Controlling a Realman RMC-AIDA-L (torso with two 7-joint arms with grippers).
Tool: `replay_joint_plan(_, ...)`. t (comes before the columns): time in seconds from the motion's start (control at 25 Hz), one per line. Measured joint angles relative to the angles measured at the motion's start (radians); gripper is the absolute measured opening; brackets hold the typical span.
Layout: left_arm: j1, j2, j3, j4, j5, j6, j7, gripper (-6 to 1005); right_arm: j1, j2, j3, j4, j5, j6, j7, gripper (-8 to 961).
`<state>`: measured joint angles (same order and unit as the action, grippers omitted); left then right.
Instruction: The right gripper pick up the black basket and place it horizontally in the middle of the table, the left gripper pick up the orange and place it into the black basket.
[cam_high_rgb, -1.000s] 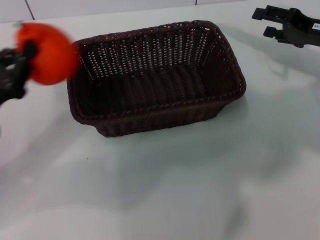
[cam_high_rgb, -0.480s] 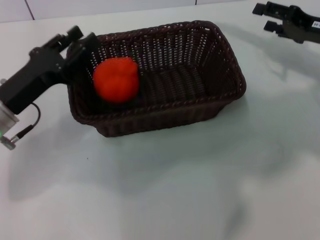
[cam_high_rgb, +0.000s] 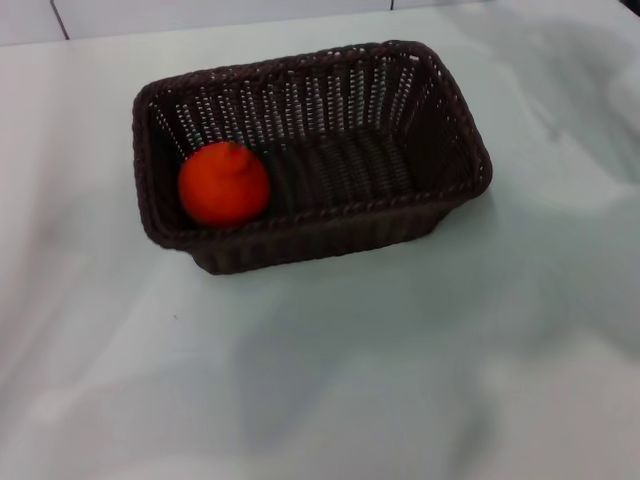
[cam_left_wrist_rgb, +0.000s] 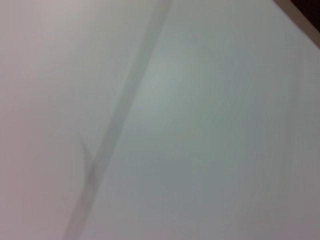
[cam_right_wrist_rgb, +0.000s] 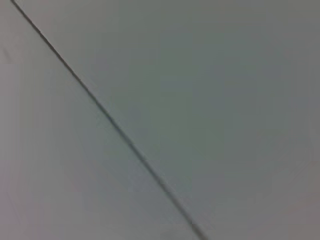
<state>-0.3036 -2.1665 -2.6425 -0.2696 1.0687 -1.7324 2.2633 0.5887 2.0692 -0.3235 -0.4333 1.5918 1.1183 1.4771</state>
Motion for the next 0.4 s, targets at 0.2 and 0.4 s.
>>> replay_joint_plan(0.2,0.062,0.002,-0.077,0.037,-0.033,-0.068,0.002,905,0.013,0.011,0.000,0.070,0.182,-0.008,-0.300,835)
replay_joint_plan(0.4,0.093,0.001,-0.096,0.059,-0.034,-0.098,0.001,932,0.037,0.012,0.000,0.098,0.268,-0.011,-0.434,835)
